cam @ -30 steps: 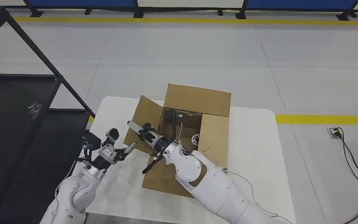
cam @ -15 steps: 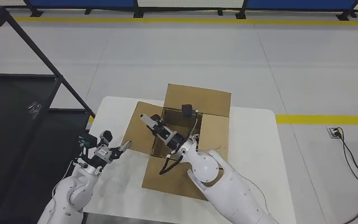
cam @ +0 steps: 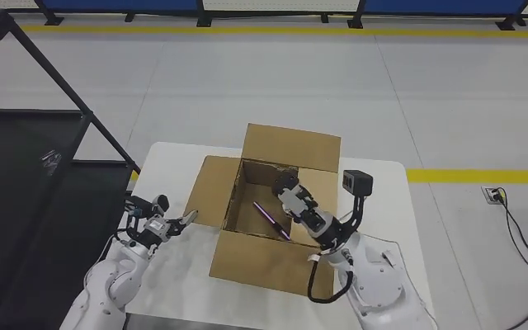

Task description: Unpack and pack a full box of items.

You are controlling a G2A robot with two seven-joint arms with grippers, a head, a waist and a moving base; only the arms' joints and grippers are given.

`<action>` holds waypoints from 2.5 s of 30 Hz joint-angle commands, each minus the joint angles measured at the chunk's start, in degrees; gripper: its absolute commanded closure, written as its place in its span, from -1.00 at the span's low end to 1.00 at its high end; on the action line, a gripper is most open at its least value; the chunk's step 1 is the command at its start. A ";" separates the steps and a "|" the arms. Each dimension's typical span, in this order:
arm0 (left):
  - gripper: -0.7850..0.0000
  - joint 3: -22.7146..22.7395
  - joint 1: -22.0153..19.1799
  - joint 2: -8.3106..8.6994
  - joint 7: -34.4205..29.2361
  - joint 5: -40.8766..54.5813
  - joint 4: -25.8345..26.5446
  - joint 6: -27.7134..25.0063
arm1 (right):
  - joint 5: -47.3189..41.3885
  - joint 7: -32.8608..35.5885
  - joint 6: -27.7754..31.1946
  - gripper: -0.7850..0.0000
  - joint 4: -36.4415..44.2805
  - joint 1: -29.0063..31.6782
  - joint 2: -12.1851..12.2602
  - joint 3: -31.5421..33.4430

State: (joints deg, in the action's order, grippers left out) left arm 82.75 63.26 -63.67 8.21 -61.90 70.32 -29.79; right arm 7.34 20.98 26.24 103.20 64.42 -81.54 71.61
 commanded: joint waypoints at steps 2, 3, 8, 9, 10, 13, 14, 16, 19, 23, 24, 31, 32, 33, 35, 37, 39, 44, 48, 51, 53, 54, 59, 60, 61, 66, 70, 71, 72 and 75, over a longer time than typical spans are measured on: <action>-1.00 -0.32 -0.45 -0.05 -0.10 -0.19 -0.85 -0.08 | -1.03 0.08 0.41 -1.00 0.88 1.91 0.40 2.23; -1.00 -0.39 -0.56 -0.03 -0.19 -0.62 -1.00 0.00 | -1.44 0.37 0.47 -1.00 0.94 2.31 0.52 2.76; -1.00 -0.69 -0.62 -0.05 0.62 -2.24 -0.33 1.19 | -3.96 2.37 -1.89 -1.00 -0.43 3.06 1.03 4.76; -1.00 -0.49 -0.52 -0.03 1.06 -2.36 0.15 1.53 | -4.07 2.24 -2.48 -1.00 -0.57 3.08 1.05 4.92; -1.00 -0.18 -0.35 0.00 1.45 -2.37 0.74 2.02 | -4.07 2.24 -2.48 -1.00 -0.57 3.08 1.05 4.92; -1.00 1.07 0.35 0.19 1.75 -2.53 3.64 3.12 | -4.07 2.24 -2.48 -1.00 -0.57 3.08 1.05 4.92; -1.00 1.50 0.61 0.26 1.46 -3.05 4.92 4.15 | -4.07 2.24 -2.48 -1.00 -0.57 3.08 1.05 4.92; -1.00 1.81 1.38 0.36 1.10 -4.60 8.18 5.54 | -4.07 2.24 -2.48 -1.00 -0.57 3.08 1.05 4.92; -1.00 2.59 2.88 0.53 1.33 -6.42 13.25 6.99 | -3.95 1.83 -2.34 -1.00 -0.01 3.86 1.15 5.28; -1.00 2.85 4.07 0.51 0.27 -6.20 20.14 8.01 | -6.89 1.34 1.74 -1.00 1.23 6.65 1.65 8.51; -1.00 2.59 4.15 0.47 -0.30 -5.79 21.84 7.83 | -8.20 1.55 3.04 -1.00 1.51 7.54 1.81 9.55; -1.00 -1.86 1.31 0.05 -6.45 -4.32 27.78 4.84 | -16.76 3.49 9.62 -1.00 1.38 13.63 2.97 17.36; -1.00 -2.89 0.36 -0.08 -7.44 -4.05 27.67 4.52 | -17.75 3.86 10.20 -1.00 1.19 14.35 3.13 18.33; -1.00 -4.04 -0.67 -0.24 -8.63 -3.51 27.32 4.13 | -18.58 4.22 10.67 -1.00 0.92 15.08 3.28 19.28; -1.00 -6.64 -3.22 -0.64 -11.52 -1.61 25.79 3.37 | -20.04 4.69 11.37 -1.00 0.28 16.32 3.56 21.15; -1.00 -9.03 -5.99 -1.11 -14.06 1.14 23.53 2.45 | -21.05 4.88 11.87 -1.00 -0.37 17.32 3.78 22.61; -1.00 -13.51 -10.71 -2.07 -16.81 3.85 19.99 2.03 | -22.64 5.43 12.40 -1.00 -1.31 18.46 4.06 24.37; -1.00 -23.95 -20.03 -5.11 -20.86 9.85 11.07 4.15 | -25.74 7.06 12.79 -1.00 -3.82 19.44 4.68 27.63; -1.00 -29.36 -26.15 -7.43 -25.75 16.99 3.95 4.74 | -27.22 8.85 12.24 -1.00 -5.74 18.75 5.12 28.81; -1.00 -29.36 -26.15 -7.43 -25.75 16.99 3.95 4.74 | -25.91 9.18 10.44 -1.00 -6.38 18.10 5.32 29.01; -1.00 -29.36 -26.15 -7.43 -25.75 16.99 3.95 4.74 | -25.91 9.18 10.44 -1.00 -6.38 18.10 5.32 29.01; -1.00 -29.36 -26.15 -7.43 -25.75 16.99 3.95 4.74 | -25.91 9.18 10.44 -1.00 -6.38 18.10 5.32 29.01; -1.00 -29.36 -26.15 -7.43 -25.75 16.99 3.95 4.74 | -25.91 9.18 10.44 -1.00 -6.38 18.10 5.32 29.01; -1.00 -29.54 -25.30 -7.51 -25.82 18.95 4.08 3.91 | -25.91 9.18 10.44 -1.00 -6.38 18.10 5.32 29.01; -1.00 -29.55 -24.54 -7.60 -26.68 22.17 4.29 2.48 | -25.91 9.18 10.44 -1.00 -6.38 18.10 5.32 29.01; -1.00 -32.12 -25.61 -8.72 -35.85 31.53 2.47 3.19 | -25.67 8.43 8.37 -1.00 -5.64 17.09 5.54 28.96; -1.00 -34.79 -27.83 -10.36 -41.46 40.78 -1.24 5.11 | -26.67 9.62 7.90 -1.00 -6.63 16.50 5.89 29.72; -1.00 -35.19 -28.72 -10.68 -42.76 42.20 -2.56 5.61 | -26.97 9.94 7.81 -1.00 -7.05 16.38 5.98 29.93; -1.00 -35.72 -29.29 -11.04 -43.84 43.60 -3.79 6.51 | -27.35 10.20 7.78 -1.00 -7.47 16.29 6.06 30.12; -1.00 -37.14 -30.99 -12.10 -47.05 47.81 -7.04 7.91 | -28.29 10.89 7.84 -1.00 -8.66 16.12 6.30 30.72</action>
State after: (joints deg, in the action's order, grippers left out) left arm 46.09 32.83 -75.43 -38.05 -15.38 64.55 -22.35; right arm -20.63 31.67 34.05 94.92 80.56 -75.32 102.15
